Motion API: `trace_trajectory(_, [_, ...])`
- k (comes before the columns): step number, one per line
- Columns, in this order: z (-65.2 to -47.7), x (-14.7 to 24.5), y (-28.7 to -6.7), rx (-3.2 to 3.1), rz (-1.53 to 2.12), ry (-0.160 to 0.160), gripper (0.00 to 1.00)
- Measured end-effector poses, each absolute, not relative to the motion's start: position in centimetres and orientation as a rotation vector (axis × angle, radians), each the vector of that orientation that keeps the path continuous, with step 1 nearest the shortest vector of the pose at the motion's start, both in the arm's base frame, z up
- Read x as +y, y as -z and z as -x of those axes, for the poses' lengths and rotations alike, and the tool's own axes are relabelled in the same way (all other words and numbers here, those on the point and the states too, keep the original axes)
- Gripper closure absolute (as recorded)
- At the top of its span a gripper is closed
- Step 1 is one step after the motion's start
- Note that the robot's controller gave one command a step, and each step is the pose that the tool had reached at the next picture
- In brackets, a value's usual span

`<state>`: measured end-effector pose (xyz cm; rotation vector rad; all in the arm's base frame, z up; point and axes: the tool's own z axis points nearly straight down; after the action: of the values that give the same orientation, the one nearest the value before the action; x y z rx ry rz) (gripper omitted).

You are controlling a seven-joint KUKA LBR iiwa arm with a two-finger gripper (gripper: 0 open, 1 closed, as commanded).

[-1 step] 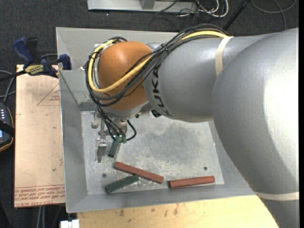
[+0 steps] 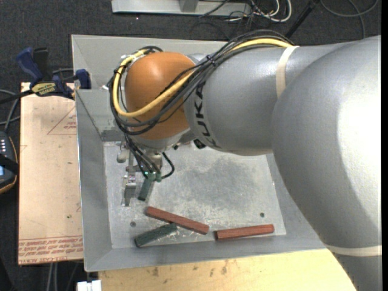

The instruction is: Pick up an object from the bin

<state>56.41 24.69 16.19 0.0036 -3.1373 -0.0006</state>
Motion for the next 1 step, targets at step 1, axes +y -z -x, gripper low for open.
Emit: trace_trajectory(1, [-55.03, 23.70, -15.62, -3.145, -0.089, 0.005, 0.00])
